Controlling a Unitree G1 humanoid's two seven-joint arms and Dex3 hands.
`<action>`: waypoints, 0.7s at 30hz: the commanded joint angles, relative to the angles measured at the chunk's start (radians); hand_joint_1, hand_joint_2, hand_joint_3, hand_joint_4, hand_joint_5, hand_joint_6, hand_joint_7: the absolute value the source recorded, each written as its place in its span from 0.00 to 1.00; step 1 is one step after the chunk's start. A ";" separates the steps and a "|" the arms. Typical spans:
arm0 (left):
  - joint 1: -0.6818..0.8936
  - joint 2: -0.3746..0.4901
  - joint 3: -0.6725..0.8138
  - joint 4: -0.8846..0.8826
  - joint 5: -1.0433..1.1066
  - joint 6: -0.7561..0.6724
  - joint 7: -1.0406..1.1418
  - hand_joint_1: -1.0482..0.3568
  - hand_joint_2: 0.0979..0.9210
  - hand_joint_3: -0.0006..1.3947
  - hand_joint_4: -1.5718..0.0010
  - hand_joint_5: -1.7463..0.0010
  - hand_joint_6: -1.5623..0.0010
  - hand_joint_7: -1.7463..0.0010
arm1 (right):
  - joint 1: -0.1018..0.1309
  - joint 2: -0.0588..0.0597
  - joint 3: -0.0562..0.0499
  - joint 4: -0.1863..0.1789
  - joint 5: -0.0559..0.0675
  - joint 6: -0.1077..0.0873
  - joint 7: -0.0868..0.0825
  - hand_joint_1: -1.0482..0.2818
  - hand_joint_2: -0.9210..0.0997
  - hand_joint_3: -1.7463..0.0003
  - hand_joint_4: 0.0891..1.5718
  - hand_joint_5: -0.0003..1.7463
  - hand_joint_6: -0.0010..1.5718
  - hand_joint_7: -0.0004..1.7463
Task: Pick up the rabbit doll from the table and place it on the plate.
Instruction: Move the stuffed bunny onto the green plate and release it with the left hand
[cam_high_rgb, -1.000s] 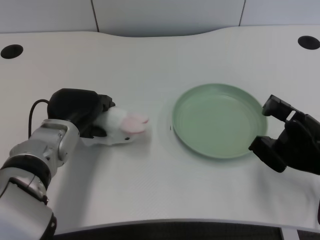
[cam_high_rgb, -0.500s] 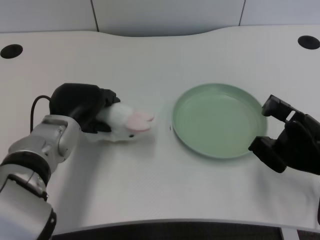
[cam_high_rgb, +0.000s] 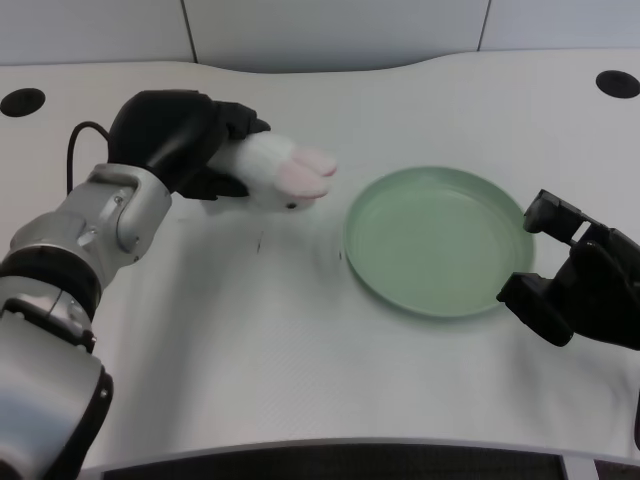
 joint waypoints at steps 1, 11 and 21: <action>-0.035 -0.022 0.005 -0.007 -0.017 -0.023 -0.021 0.62 0.94 0.00 0.55 0.37 0.26 0.99 | 0.000 -0.007 -0.006 -0.009 0.008 0.001 -0.004 0.32 0.01 0.99 0.64 1.00 0.52 0.99; -0.052 -0.144 -0.030 -0.009 -0.005 -0.064 -0.029 0.63 0.96 0.00 0.58 0.28 0.23 0.98 | 0.003 0.010 -0.006 -0.017 0.011 -0.020 0.007 0.32 0.01 0.99 0.63 1.00 0.52 0.96; -0.071 -0.252 -0.093 -0.005 0.035 -0.052 -0.031 0.62 0.99 0.00 0.66 0.04 0.51 0.41 | 0.007 0.024 -0.005 -0.026 0.012 -0.045 0.016 0.34 0.00 1.00 0.64 1.00 0.54 1.00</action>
